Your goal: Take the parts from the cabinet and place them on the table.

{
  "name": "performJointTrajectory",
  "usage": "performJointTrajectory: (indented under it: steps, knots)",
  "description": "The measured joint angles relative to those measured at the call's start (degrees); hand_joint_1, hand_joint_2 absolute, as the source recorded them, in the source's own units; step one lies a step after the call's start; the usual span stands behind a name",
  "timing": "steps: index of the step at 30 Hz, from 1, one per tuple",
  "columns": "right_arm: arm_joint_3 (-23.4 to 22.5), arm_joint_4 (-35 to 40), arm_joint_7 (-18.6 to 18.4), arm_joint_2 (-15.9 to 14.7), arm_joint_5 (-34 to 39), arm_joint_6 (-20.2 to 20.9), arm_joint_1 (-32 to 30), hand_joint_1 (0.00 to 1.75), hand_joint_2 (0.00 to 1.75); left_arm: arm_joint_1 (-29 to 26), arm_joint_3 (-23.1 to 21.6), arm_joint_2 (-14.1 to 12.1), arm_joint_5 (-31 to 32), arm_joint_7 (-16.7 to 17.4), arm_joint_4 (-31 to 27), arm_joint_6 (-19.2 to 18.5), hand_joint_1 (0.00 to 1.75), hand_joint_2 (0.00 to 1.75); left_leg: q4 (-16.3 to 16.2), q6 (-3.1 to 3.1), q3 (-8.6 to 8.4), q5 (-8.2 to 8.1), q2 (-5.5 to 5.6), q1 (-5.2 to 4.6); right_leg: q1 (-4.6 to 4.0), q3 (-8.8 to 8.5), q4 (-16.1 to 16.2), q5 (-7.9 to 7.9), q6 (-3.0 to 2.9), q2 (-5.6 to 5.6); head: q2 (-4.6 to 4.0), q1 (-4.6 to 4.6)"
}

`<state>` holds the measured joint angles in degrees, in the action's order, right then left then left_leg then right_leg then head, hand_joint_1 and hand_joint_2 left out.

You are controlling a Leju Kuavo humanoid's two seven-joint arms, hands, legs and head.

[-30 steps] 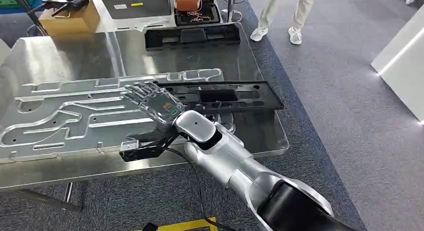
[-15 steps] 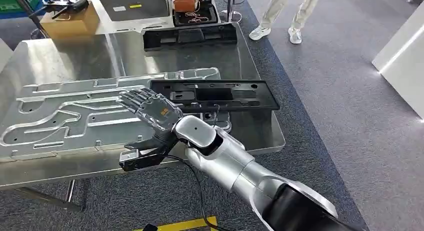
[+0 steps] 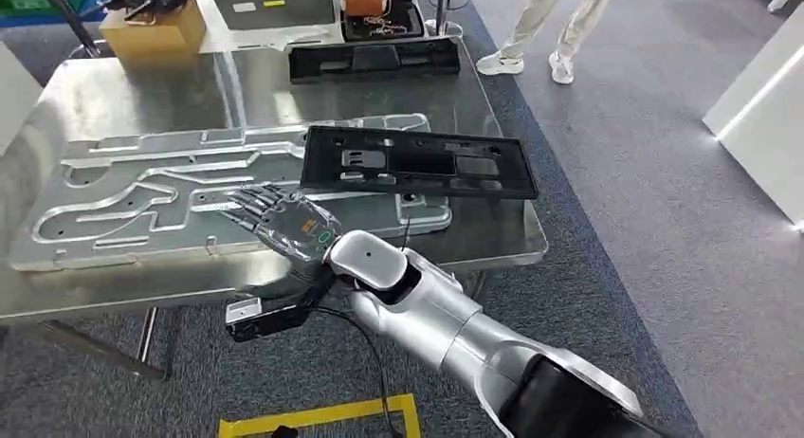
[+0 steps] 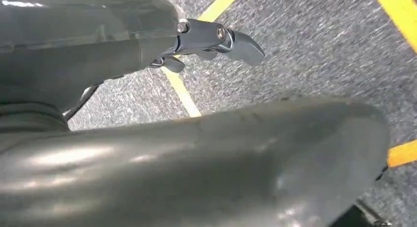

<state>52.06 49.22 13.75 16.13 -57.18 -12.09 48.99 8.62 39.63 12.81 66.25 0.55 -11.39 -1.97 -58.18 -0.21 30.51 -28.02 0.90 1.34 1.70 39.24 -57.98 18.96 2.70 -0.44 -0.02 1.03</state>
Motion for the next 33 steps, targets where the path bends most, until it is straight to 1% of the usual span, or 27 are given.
performJointTrajectory:
  steps: [1, 2, 4, 5, 6, 7, 9, 10, 11, 12, 14, 15, 16, 17, 19, 20, 21, 22, 23, 24, 25, 26, 27, 30, 31, 32, 33]
  knots:
    - [0.1, 0.0, 0.0, -0.3, 0.2, -0.1, 0.0, 0.00, 0.00, 0.1, 0.0, 0.0, 0.0, 0.0, 0.0, -0.1, 0.00, 0.00, 0.0, 0.78, 0.20, 0.74, -0.39, 0.11, 0.21, 0.63, -0.7, 1.78, 0.01, 0.08, 0.00, 0.02]
    - [0.2, 0.0, 0.1, -0.4, 0.2, -0.1, 0.0, 0.00, 0.00, 0.2, 0.0, 0.0, 0.0, 0.1, 0.0, -0.1, 0.00, 0.00, 0.1, 1.53, 0.96, 1.40, -0.39, -0.04, 0.12, 1.56, -3.5, 5.33, -0.15, 0.15, 0.00, 0.00]
    - [0.3, 0.0, 0.1, -0.6, 0.4, -0.1, -0.1, 0.00, 0.00, 0.1, 0.1, 0.0, 0.0, 0.1, 0.0, -0.2, 0.00, 0.00, 0.0, 1.91, 2.58, 2.59, -0.47, -0.52, -0.16, 4.05, -12.1, 11.73, -0.29, 0.20, 0.00, 0.00]
    - [0.4, 0.0, 0.1, -0.7, 0.5, -0.1, -0.1, 0.00, 0.00, 0.1, 0.1, 0.0, 0.0, 0.1, 0.0, -0.2, 0.00, 0.00, 0.0, 2.09, 3.46, 3.22, -0.50, -0.83, -0.39, 5.00, -16.4, 13.53, -0.39, 0.20, 0.00, 0.00]
    - [0.4, 0.0, 0.1, -0.9, 0.5, -0.1, -0.3, 0.00, 0.00, 0.1, 0.1, 0.0, 0.0, 0.1, 0.0, -0.2, 0.00, 0.00, -0.1, 2.24, 4.35, 3.85, -0.50, -1.20, -0.59, 4.95, -18.8, 13.48, -0.67, 0.21, 0.00, 0.00]
    - [0.5, 0.0, 0.1, -1.0, 0.5, -0.1, -0.4, 0.00, 0.00, 0.1, 0.1, 0.0, 0.0, 0.1, 0.0, -0.2, 0.00, 0.00, -0.1, 2.36, 5.12, 4.42, -0.49, -1.52, -0.84, 3.72, -18.4, 12.14, -1.12, 0.21, 0.00, 0.00]
    - [0.6, 0.0, 0.1, -1.0, 0.5, -0.1, -0.4, 0.00, 0.00, 0.1, 0.1, 0.0, 0.0, 0.1, 0.0, -0.2, 0.00, 0.00, -0.1, 2.49, 6.51, 5.57, -0.40, -2.28, -1.72, -1.93, -11.6, 8.83, -2.86, 0.35, 0.00, 0.00]
    - [0.6, 0.0, 0.1, -1.0, 0.6, -0.1, -0.4, 0.00, 0.00, 0.1, 0.2, 0.1, -0.1, 0.1, 0.0, -0.2, 0.00, 0.00, -0.1, 2.50, 6.96, 6.07, -0.34, -2.46, -2.34, -5.73, -6.5, 8.48, -3.98, 0.54, 0.00, 0.02]
    - [0.7, 0.2, 0.1, -1.0, 0.7, -0.1, -0.3, 0.00, 0.00, 0.1, 0.2, 0.4, -0.1, 0.1, 0.0, -0.3, 0.00, 0.00, -0.2, 2.31, 7.33, 6.46, -0.33, -2.73, -2.98, -9.04, -1.6, 10.66, -5.26, 0.55, 0.00, 0.00]
    - [0.7, 0.4, 0.1, -1.0, 0.8, -0.1, -0.3, 0.00, 0.00, 0.2, 0.2, 0.4, -0.1, 0.0, 0.0, -0.2, 0.00, 0.00, 0.0, 2.09, 7.43, 7.02, -0.43, -2.52, -2.88, -9.75, 0.1, 10.66, -4.64, 0.23, 0.00, 0.07]
    - [0.9, 0.4, 0.1, -1.0, 1.0, -0.1, -0.3, 0.00, 0.00, 0.5, 0.2, 0.5, -0.1, 0.0, 0.0, -0.3, 0.00, 0.00, 0.4, 1.54, 7.54, 8.15, -0.47, -2.04, -3.25, -9.28, 0.5, 9.72, -4.99, 0.38, 0.00, 0.04]
    - [1.0, 0.3, 0.1, -1.0, 1.3, -0.1, -0.4, 0.00, 0.00, 0.4, 0.2, 0.5, -0.1, 0.0, 0.0, -0.3, 0.00, 0.00, 0.8, 1.29, 7.62, 8.71, -0.39, -2.26, -3.05, -9.14, 1.2, 8.91, -5.07, 0.29, 0.00, 0.02]
    - [1.0, 0.3, 0.1, -1.0, 1.6, -0.1, -0.4, 0.00, 0.00, 0.3, 0.2, 0.4, -0.1, 0.0, 0.0, -0.3, 0.00, 0.00, 0.3, 1.04, 7.89, 7.84, -0.41, -2.20, -2.41, -9.11, 2.0, 7.87, -4.94, -0.16, 0.00, 0.02]
    - [1.1, 0.4, 0.1, -1.0, 2.0, 0.0, -0.4, 0.00, 0.00, 0.3, 0.2, 0.4, -0.1, 0.1, 0.0, -0.3, 0.00, 0.00, -1.4, 0.61, 8.76, 4.76, -0.45, -2.18, -2.36, -8.47, 2.2, 7.11, -5.33, -0.15, 0.00, 0.04]
    - [1.1, 0.3, 0.2, -1.1, 2.4, 0.0, -0.6, 0.00, 0.00, 0.3, 0.2, 0.4, -0.1, 0.1, 0.0, -0.3, 0.00, 0.00, -9.5, -0.29, 10.78, -2.15, -0.48, -1.44, -2.09, -6.85, 2.2, 5.77, -5.08, -0.21, 0.00, 0.04]
    - [1.2, 0.3, 0.2, -1.2, 2.7, 0.0, -0.9, 0.00, 0.00, 0.4, 0.2, 0.3, 0.0, 0.1, 0.0, -0.3, 0.00, 0.00, -13.6, -0.71, 11.60, -4.09, -0.50, -1.10, -1.97, -5.97, 2.2, 5.11, -4.93, -0.30, 0.00, 0.04]
    - [1.2, 0.3, 0.3, -1.2, 3.1, 0.0, -1.2, 0.00, 0.00, 0.3, 0.2, 0.3, 0.0, 0.1, 0.0, -0.3, 0.00, 0.00, -16.5, -1.11, 11.83, -4.29, -0.51, -0.77, -1.78, -5.03, 2.1, 4.46, -4.69, -0.42, 0.00, 0.04]
    - [1.2, 0.1, 0.6, -1.4, 3.7, -0.1, -1.4, 0.00, 0.00, 0.3, 0.2, 0.2, 0.0, 0.1, 0.0, -0.3, 0.00, 0.00, -17.2, -1.58, 11.11, -2.70, -0.53, -0.43, -1.51, -3.98, 1.9, 3.81, -4.38, -0.52, 0.00, 0.04]
    - [1.2, -0.1, 0.9, -1.5, 4.4, -0.5, -1.6, 0.00, 0.00, 0.2, 0.2, 0.1, 0.1, 0.1, 0.0, -0.3, 0.00, 0.00, -15.7, -2.09, 9.24, -0.22, -0.54, -0.06, -1.21, -2.89, 1.5, 3.22, -4.01, -0.57, 0.00, 0.04]
    - [1.2, -0.3, 1.1, -1.6, 5.1, -0.8, -1.7, 0.00, 0.00, 0.2, 0.2, 0.0, 0.1, 0.1, 0.0, -0.3, 0.00, 0.00, -12.1, -2.54, 6.32, 1.99, -0.59, 0.32, -0.84, -1.75, 1.0, 2.73, -3.56, -0.59, 0.00, 0.04]
    - [1.2, -0.6, 1.7, -1.7, 6.1, -1.1, -1.8, 0.00, 0.00, 0.3, 0.2, 0.0, 0.1, 0.0, 0.0, -0.2, 0.00, 0.00, -7.1, -2.99, 2.50, 2.50, -0.69, 0.75, -0.51, -0.72, 0.3, 2.36, -3.05, -0.58, 0.00, 0.04]
    - [1.2, -0.8, 2.2, -1.7, 7.0, -1.4, -1.9, 0.00, 0.00, 0.4, 0.2, 0.0, 0.0, 0.0, 0.0, -0.2, 0.00, 0.00, -2.3, -3.67, -0.41, -0.83, -0.65, 0.63, -0.61, 0.07, -0.3, 2.05, -2.58, -0.52, 0.00, 0.09]
    - [1.1, -1.0, 2.7, -1.8, 7.7, -1.7, -2.2, 0.00, 0.00, 0.3, 0.2, 0.0, 0.0, 0.0, 0.0, -0.1, 0.00, 0.00, 0.3, -2.20, -1.90, -1.82, -0.26, 0.04, -0.74, 0.38, -0.8, 1.78, -2.24, -0.53, 0.00, 0.02]
    - [0.7, -1.8, 5.9, -2.1, 12.0, -2.8, -4.2, 0.00, 0.00, 0.2, 0.2, -0.1, 0.0, -0.1, 0.0, 0.0, 0.00, 0.00, -0.5, -0.13, -0.71, -1.09, -0.43, -0.20, -0.75, 0.07, 0.0, 0.18, -1.06, -0.57, 0.00, 0.00]
    - [0.2, -2.5, 7.5, -2.4, 14.2, -2.5, -5.3, 0.00, 0.00, 0.1, 0.2, 0.0, 0.0, -0.1, 0.0, 0.1, 0.00, 0.00, -0.1, 0.84, -0.22, -0.27, -0.64, 0.07, -0.47, 0.47, -0.2, 0.17, -0.71, -0.49, 0.00, 0.04]
    - [-0.3, -3.0, 9.2, -2.5, 16.3, -2.1, -6.5, 0.00, 0.00, 0.2, 0.2, 0.0, 0.0, -0.1, 0.0, 0.1, 0.00, 0.00, -0.1, 1.30, 0.36, 0.52, -0.76, -0.02, -0.42, 1.09, -1.4, 3.08, -0.56, -0.31, 0.00, 0.02]
    - [-0.9, -3.8, 11.1, -2.6, 18.1, -2.2, -7.7, 0.00, 0.00, 0.2, 0.2, 0.0, 0.0, -0.1, 0.0, 0.2, 0.00, 0.00, 0.0, 1.72, 1.22, 1.33, -0.75, -0.08, -0.40, 2.06, -4.6, 7.20, -0.49, -0.22, 0.00, 0.02]
